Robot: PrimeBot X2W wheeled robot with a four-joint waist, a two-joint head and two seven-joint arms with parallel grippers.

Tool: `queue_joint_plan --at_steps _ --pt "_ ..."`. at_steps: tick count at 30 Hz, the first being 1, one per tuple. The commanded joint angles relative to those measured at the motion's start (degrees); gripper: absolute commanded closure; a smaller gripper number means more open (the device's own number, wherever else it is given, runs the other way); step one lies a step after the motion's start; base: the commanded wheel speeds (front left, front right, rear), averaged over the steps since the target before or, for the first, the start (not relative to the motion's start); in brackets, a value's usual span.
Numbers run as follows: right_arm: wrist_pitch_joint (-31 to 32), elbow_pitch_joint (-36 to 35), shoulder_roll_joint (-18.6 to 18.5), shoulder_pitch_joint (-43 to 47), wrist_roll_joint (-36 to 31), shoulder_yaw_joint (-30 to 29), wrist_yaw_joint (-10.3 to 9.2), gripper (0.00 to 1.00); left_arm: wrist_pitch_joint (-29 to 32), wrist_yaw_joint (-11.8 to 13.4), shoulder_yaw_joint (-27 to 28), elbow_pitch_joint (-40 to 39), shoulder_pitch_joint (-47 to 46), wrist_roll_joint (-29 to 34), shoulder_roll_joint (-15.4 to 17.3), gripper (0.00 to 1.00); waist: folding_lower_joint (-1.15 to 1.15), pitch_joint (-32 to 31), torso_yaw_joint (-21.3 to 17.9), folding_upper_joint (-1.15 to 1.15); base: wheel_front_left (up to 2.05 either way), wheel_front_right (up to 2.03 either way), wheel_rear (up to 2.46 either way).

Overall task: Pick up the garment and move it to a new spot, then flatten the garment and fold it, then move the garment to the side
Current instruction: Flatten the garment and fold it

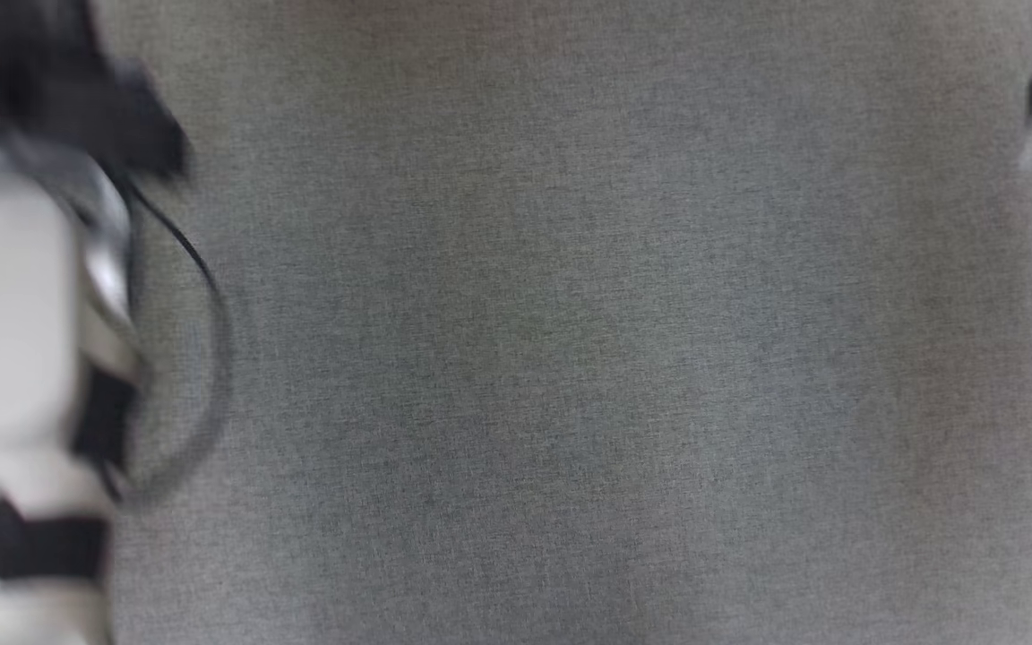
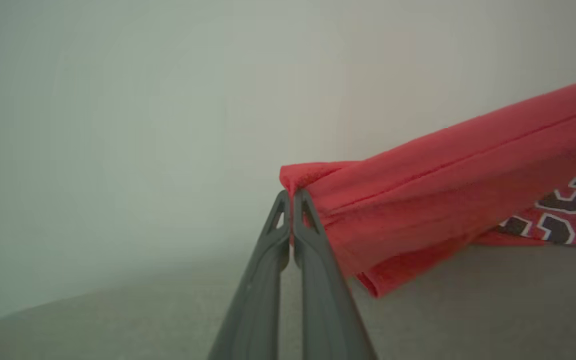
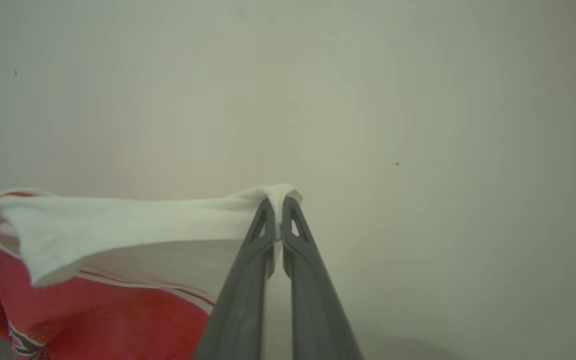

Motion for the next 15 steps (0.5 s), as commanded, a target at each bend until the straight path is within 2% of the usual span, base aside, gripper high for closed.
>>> queue_joint_plan --at_steps 1,5,8,11,15 --pt "-0.01 -2.64 0.84 5.17 1.70 -1.47 -0.17 1.00 -0.15 0.25 1.00 -1.77 4.92 -0.94 -1.18 1.00 -0.02 -0.82 0.02 -0.02 0.00 0.00 0.00" --pt "-0.02 -8.21 3.64 18.52 4.31 -2.38 -0.16 1.00 -0.15 0.00 2.80 -5.08 16.85 -2.29 -4.43 1.00 -0.02 -4.38 -0.53 -0.02 0.00 0.00 0.00" --pt "-0.02 -10.37 7.34 30.99 5.97 -2.46 -0.16 1.00 -0.15 -0.15 5.20 -6.62 28.24 -2.83 -6.99 1.00 -0.02 -10.48 -1.35 -0.02 0.00 0.00 0.00" --pt "-0.03 -10.38 8.81 38.76 5.89 -1.73 -0.16 1.00 -0.16 -0.08 7.47 -7.79 36.03 -3.08 -8.60 1.00 -0.02 -14.87 -2.29 -0.02 0.00 0.00 0.00" --pt "-0.04 -9.08 10.63 47.31 5.39 -1.87 -0.16 1.00 -0.16 -1.18 8.82 -7.27 44.80 -2.26 -9.70 1.00 -0.02 -20.26 -3.24 -0.02 0.00 0.00 0.00"
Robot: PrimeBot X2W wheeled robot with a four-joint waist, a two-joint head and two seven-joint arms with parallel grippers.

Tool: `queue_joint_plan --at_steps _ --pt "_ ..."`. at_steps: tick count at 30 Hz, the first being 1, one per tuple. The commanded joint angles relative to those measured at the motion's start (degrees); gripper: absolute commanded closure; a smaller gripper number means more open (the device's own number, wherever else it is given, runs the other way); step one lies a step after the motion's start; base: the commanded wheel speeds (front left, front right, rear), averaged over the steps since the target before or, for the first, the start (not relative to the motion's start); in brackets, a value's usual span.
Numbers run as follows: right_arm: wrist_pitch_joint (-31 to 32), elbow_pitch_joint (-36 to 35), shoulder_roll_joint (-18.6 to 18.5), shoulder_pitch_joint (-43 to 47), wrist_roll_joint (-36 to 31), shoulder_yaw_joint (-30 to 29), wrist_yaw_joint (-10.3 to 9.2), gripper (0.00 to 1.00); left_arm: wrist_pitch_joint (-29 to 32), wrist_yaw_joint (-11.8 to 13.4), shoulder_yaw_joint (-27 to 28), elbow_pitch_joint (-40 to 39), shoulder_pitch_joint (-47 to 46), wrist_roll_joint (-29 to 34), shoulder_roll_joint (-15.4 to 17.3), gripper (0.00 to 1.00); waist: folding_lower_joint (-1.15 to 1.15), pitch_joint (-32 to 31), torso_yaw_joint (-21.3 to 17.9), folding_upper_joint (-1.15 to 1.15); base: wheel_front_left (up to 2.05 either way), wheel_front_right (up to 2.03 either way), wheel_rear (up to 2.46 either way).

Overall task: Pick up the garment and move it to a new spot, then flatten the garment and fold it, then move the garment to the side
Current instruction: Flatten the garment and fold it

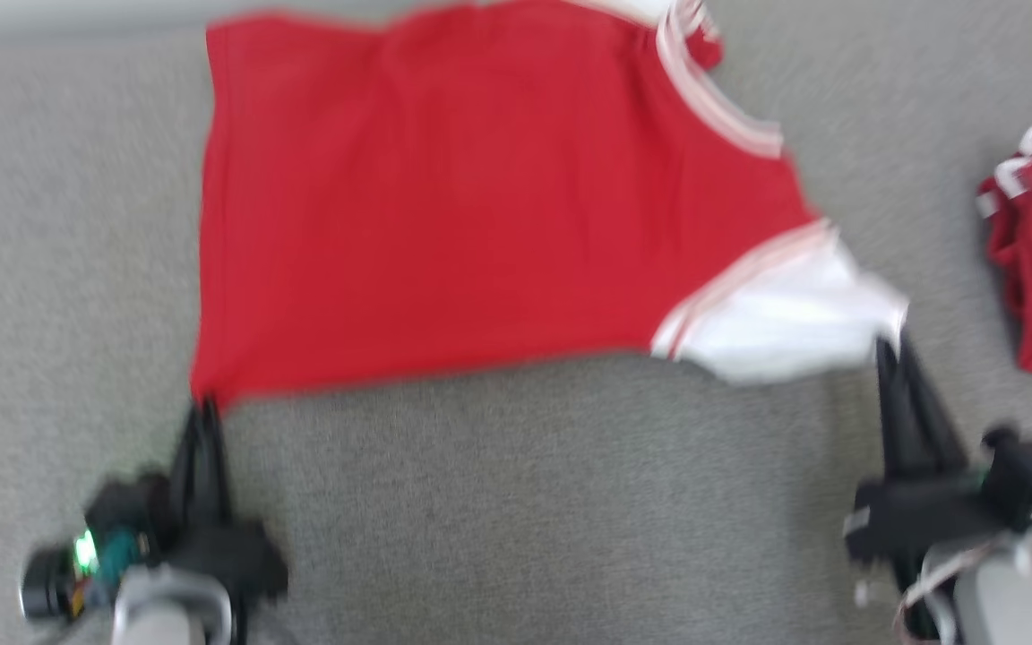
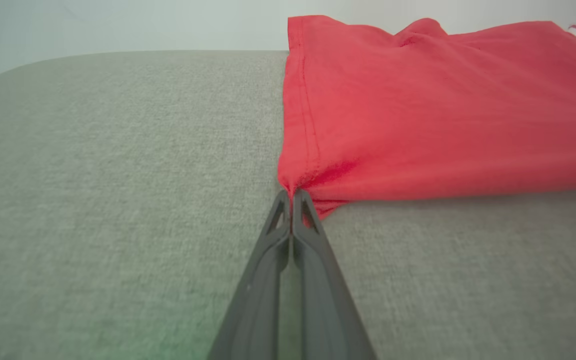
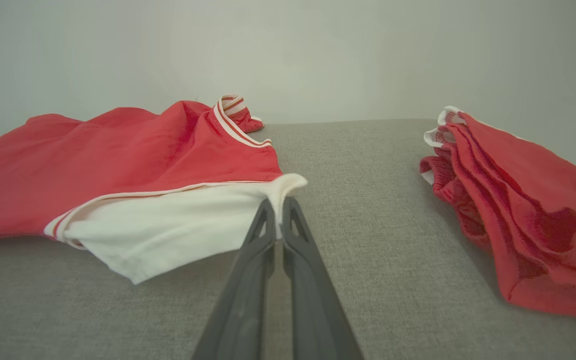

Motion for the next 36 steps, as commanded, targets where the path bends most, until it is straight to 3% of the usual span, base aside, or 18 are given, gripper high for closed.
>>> queue_joint_plan --at_steps 1,9,18,29,36 --pt "-0.07 0.51 0.82 3.60 -0.64 -0.01 -0.14 1.00 -0.17 -0.32 0.54 0.57 3.84 0.46 -0.29 1.00 0.02 -9.67 -2.51 0.01 0.00 0.00 0.00" --pt "-0.06 2.89 3.64 14.19 -1.59 -0.43 -0.15 1.00 -0.16 -0.53 3.08 1.57 15.01 0.06 -1.34 1.00 0.02 -17.95 -2.85 0.01 0.00 0.00 0.00" --pt "-0.06 3.91 4.21 21.63 -3.14 0.19 -0.15 1.00 -0.17 -0.53 5.01 2.54 23.09 -1.72 -1.81 1.00 0.02 -22.44 -2.65 0.01 0.00 0.00 0.00" --pt "-0.07 3.23 4.94 27.61 -3.27 -0.14 -0.15 1.00 -0.17 0.42 3.03 3.70 27.51 -3.44 -1.80 1.00 0.02 -22.97 -2.22 0.01 0.00 0.00 0.00" --pt "-0.07 0.41 5.39 24.29 -2.88 -0.15 -0.15 1.00 -0.17 0.78 2.99 -1.73 25.00 -2.49 -1.81 1.00 0.02 -20.76 -1.69 0.01 0.00 0.00 0.00"
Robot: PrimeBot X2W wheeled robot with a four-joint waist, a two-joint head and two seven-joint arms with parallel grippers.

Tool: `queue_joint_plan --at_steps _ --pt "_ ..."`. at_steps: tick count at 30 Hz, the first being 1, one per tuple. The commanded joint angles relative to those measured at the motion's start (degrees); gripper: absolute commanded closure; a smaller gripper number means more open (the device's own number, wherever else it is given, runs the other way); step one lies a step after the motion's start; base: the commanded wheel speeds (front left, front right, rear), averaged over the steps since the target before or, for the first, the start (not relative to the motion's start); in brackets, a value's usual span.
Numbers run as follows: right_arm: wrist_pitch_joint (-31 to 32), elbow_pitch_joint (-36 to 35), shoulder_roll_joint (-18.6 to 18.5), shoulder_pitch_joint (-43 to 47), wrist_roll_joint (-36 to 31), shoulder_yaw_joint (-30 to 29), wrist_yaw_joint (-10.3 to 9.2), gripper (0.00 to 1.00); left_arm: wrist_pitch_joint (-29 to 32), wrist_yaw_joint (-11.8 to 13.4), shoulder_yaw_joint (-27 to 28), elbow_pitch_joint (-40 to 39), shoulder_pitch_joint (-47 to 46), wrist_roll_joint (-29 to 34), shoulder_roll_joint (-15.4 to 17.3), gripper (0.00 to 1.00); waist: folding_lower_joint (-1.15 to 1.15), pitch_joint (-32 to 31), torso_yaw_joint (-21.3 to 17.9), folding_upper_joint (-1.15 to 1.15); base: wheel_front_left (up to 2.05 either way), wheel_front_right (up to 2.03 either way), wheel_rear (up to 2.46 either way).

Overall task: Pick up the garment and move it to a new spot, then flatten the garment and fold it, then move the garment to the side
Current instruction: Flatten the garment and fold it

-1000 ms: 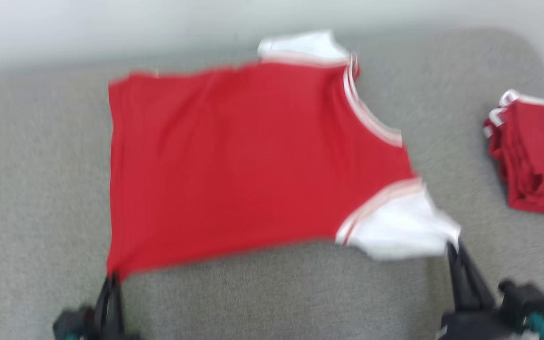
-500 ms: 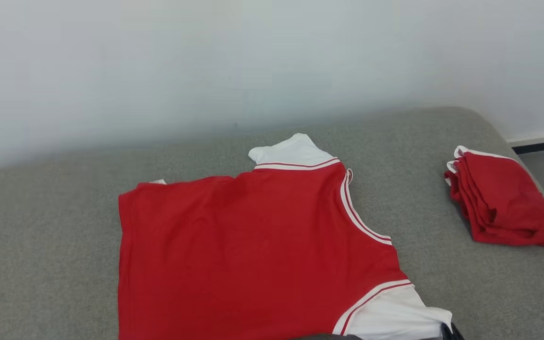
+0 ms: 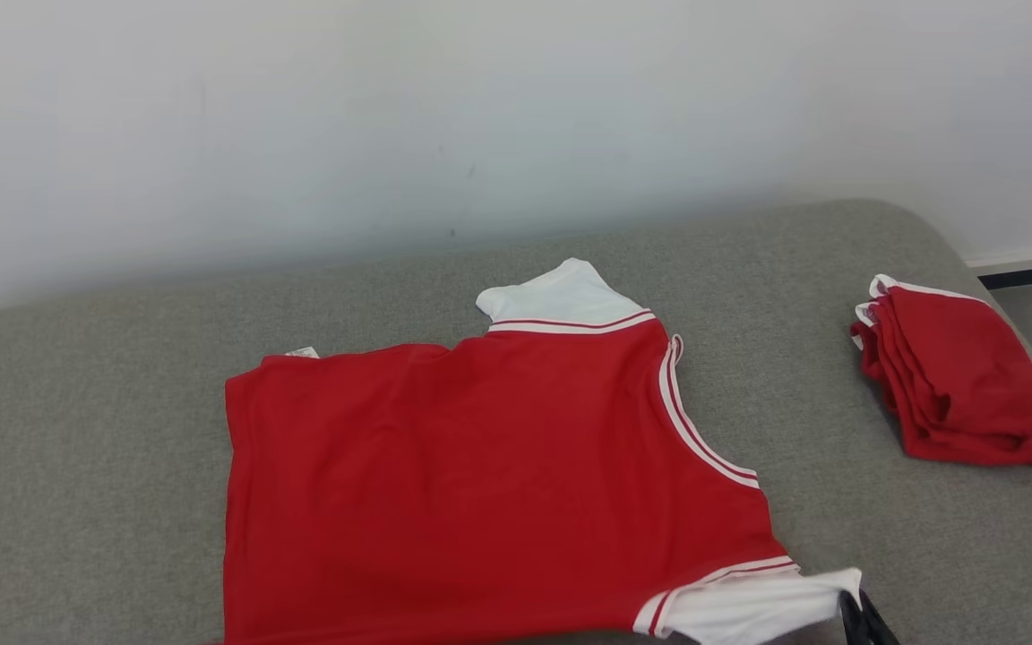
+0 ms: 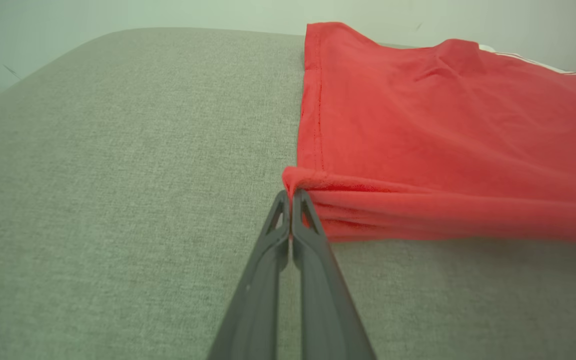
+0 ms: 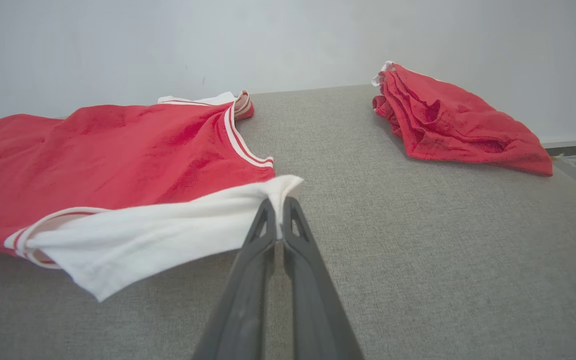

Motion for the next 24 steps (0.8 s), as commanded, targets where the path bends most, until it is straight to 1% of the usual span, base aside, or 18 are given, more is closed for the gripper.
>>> queue_joint_plan --at_steps 1,5,8,14,15,19,24 --pt "-0.08 -0.47 0.12 -1.67 0.24 0.00 -0.15 1.00 -0.17 0.33 -0.04 -1.08 -1.05 0.49 0.26 1.00 0.00 0.88 0.27 0.00 0.00 0.00 0.00" --pt "-0.08 -0.48 0.33 -6.61 0.73 0.58 -0.15 1.00 -0.17 0.29 -1.17 -4.12 -4.20 1.38 0.24 1.00 0.00 2.16 0.83 0.00 0.00 0.00 0.00" --pt "-0.08 1.19 0.32 -11.00 0.39 1.31 -0.15 1.00 -0.17 0.60 -1.96 -4.53 -6.89 1.68 0.24 1.00 0.00 3.16 1.28 0.00 0.00 0.00 0.00" --pt "-0.06 8.20 -0.44 -20.77 -1.12 2.69 -0.15 1.00 -0.17 1.16 -2.81 -1.68 -12.92 2.42 0.23 1.00 0.00 6.54 2.08 0.00 0.00 0.00 0.00" --pt "-0.06 8.20 -0.44 -20.77 -1.12 2.69 -0.15 1.00 -0.17 1.16 -2.81 -1.68 -12.92 2.42 0.23 1.00 0.00 6.54 2.08 0.00 0.00 0.00 0.00" --pt "-0.05 12.19 -1.36 -25.86 -1.82 2.94 -0.15 1.00 -0.17 1.29 -2.91 0.14 -16.57 3.08 0.22 1.00 0.00 8.84 2.76 0.00 0.00 0.00 0.00" --pt "-0.05 14.89 -1.90 -30.22 -2.04 2.42 -0.15 1.00 -0.18 1.48 -2.97 1.86 -19.67 3.61 0.22 1.00 0.00 11.06 3.30 0.00 0.00 0.00 0.00"
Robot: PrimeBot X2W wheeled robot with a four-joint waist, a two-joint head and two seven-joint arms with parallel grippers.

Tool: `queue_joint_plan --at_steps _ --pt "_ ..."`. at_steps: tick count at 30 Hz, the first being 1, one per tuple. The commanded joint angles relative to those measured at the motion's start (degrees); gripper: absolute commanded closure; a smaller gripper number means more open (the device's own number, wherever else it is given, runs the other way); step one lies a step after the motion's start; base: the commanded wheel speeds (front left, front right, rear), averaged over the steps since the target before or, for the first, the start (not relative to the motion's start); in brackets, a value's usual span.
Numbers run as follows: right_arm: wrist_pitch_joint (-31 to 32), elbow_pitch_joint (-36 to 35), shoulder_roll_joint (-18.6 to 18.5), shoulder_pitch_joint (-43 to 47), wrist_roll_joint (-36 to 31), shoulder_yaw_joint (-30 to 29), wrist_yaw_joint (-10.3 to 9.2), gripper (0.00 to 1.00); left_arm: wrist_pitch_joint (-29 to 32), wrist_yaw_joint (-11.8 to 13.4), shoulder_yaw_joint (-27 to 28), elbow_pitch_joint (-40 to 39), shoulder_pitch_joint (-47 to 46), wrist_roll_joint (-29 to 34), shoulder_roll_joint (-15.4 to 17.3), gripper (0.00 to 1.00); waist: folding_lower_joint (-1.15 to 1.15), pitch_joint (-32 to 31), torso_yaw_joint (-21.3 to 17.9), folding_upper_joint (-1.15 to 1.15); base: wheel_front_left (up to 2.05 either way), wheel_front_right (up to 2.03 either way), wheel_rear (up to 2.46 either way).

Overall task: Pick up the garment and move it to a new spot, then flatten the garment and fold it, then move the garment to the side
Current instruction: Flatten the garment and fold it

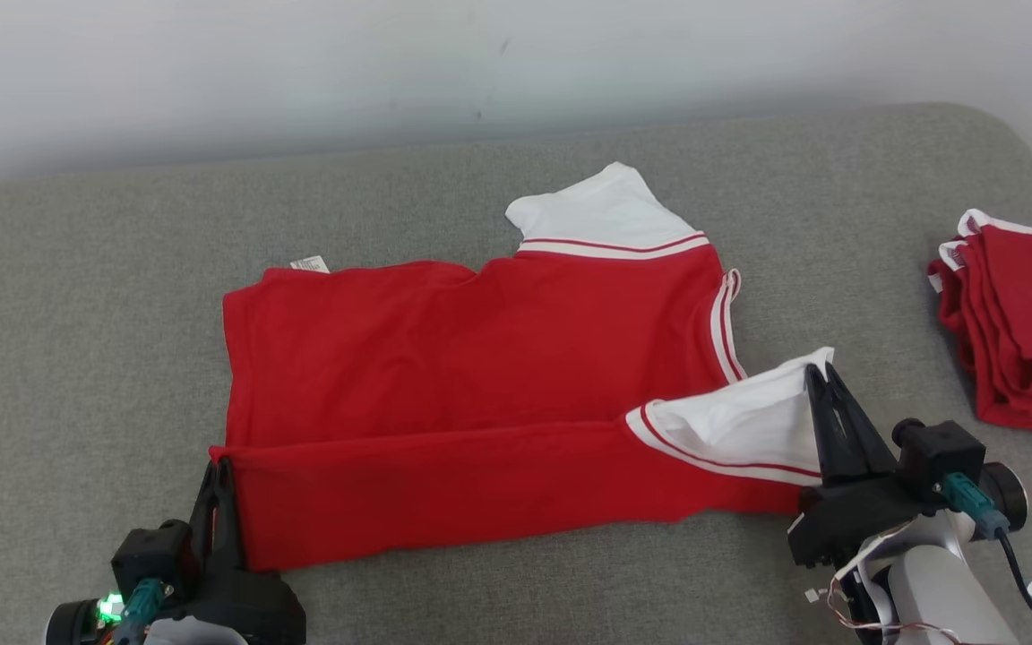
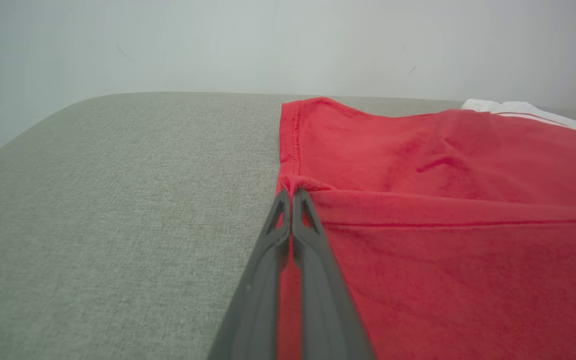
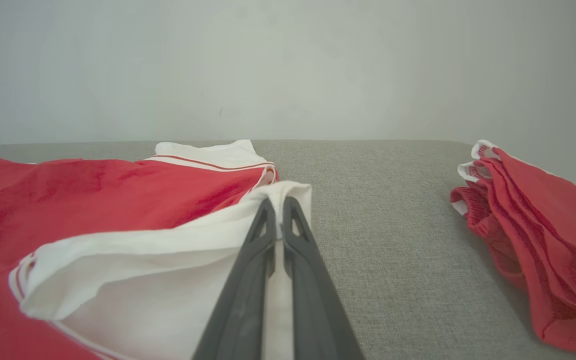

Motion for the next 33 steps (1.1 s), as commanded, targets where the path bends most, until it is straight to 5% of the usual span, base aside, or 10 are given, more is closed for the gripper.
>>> queue_joint_plan --at_steps 1,16,17,18,19,20,33 --pt "-0.02 0.50 -0.28 -1.22 -0.25 -0.11 -0.13 1.00 -0.18 0.46 0.23 0.59 -1.06 0.26 0.14 1.00 -0.01 1.58 0.67 -0.01 0.00 0.00 0.00" --pt "-0.03 3.67 -0.26 -6.35 -1.41 -0.59 -0.14 1.00 -0.18 0.51 -1.21 1.50 -4.39 0.29 0.14 1.00 -0.01 3.99 1.65 -0.01 0.00 0.00 0.00" --pt "-0.03 4.33 -0.12 -6.50 -1.32 -0.79 -0.14 0.93 -0.18 0.56 -1.40 1.66 -4.56 0.28 0.14 1.00 -0.01 3.98 1.70 -0.01 0.00 0.00 0.00" --pt "-0.02 4.88 -0.01 -6.61 -1.26 -0.93 -0.14 0.48 -0.18 0.86 -1.42 1.43 -4.74 0.30 0.15 1.00 -0.01 3.96 1.73 -0.01 0.00 0.00 0.00" --pt "-0.02 5.50 0.13 -6.69 -1.36 -1.24 -0.14 0.00 -0.18 0.96 -1.30 1.08 -4.71 -0.14 0.15 0.52 -0.01 3.93 1.74 -0.01 0.00 0.00 0.00" --pt "-0.03 5.90 0.35 -6.80 -1.35 -1.47 -0.14 0.00 -0.18 1.12 -1.35 0.98 -4.33 -0.19 0.14 0.00 -0.01 3.90 1.72 -0.01 0.00 0.00 0.00" --pt "-0.02 -0.94 1.52 1.42 0.38 -4.17 -0.14 0.00 -0.18 4.00 -3.57 -4.37 4.53 -3.02 0.14 0.00 -0.01 2.66 1.67 -0.01 0.00 0.00 0.00"
